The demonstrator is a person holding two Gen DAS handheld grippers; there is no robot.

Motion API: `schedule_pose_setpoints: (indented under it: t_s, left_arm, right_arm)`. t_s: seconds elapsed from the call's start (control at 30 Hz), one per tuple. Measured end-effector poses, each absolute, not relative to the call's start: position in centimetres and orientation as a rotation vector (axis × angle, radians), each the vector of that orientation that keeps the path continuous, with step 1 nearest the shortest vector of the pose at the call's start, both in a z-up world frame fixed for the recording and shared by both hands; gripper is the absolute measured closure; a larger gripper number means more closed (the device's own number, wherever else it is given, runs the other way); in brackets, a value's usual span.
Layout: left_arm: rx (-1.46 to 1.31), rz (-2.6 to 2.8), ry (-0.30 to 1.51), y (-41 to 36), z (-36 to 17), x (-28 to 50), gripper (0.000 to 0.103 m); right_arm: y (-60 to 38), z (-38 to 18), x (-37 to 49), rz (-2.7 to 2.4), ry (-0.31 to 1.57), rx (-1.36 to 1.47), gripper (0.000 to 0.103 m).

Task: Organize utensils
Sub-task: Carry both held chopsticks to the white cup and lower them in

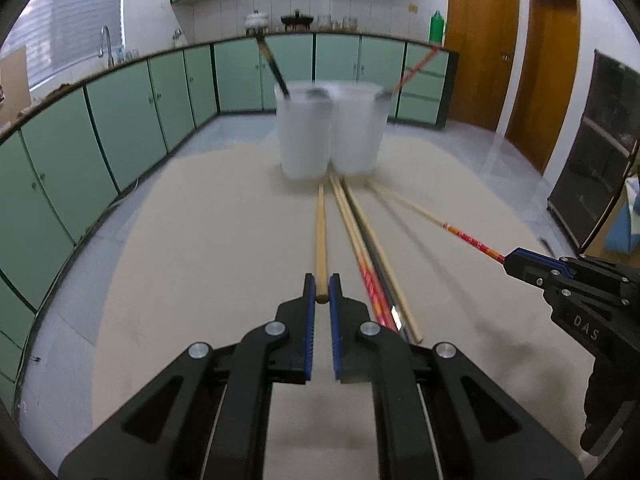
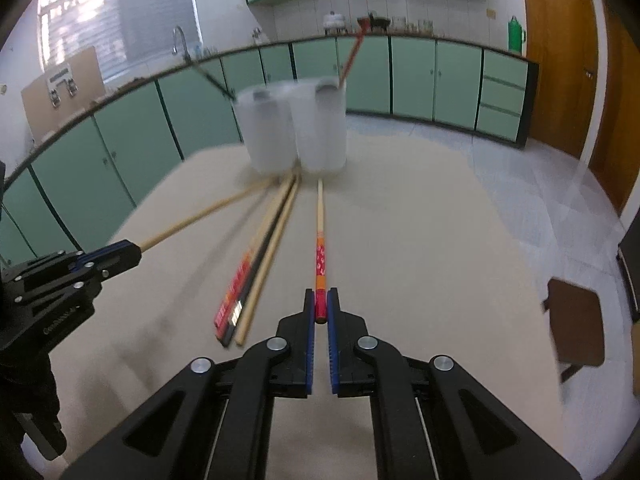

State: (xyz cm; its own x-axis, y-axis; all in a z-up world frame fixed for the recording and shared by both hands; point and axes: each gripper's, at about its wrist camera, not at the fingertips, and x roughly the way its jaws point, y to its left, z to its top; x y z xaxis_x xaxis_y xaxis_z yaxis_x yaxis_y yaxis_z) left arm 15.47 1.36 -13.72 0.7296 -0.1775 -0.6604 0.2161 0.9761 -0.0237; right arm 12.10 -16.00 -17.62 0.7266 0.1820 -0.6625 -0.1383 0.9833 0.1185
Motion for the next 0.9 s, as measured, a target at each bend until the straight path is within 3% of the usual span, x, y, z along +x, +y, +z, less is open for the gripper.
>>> schedule_pose_setpoints:
  t_s: [0.37,0.9]
  left_arm:
    - [0.048,-0.278,0.537,1.1,-4.4,15.7,0.097]
    - [0.009,-0.367,0.473,0.9,0.4,17.8,0.097]
  right_arm:
    - [-16.6,-8.3,12.6,0.244,0.567,0.032,0.097]
    - [-16.1,-0.5,16.4,0.351,0.502,0.011,0.097]
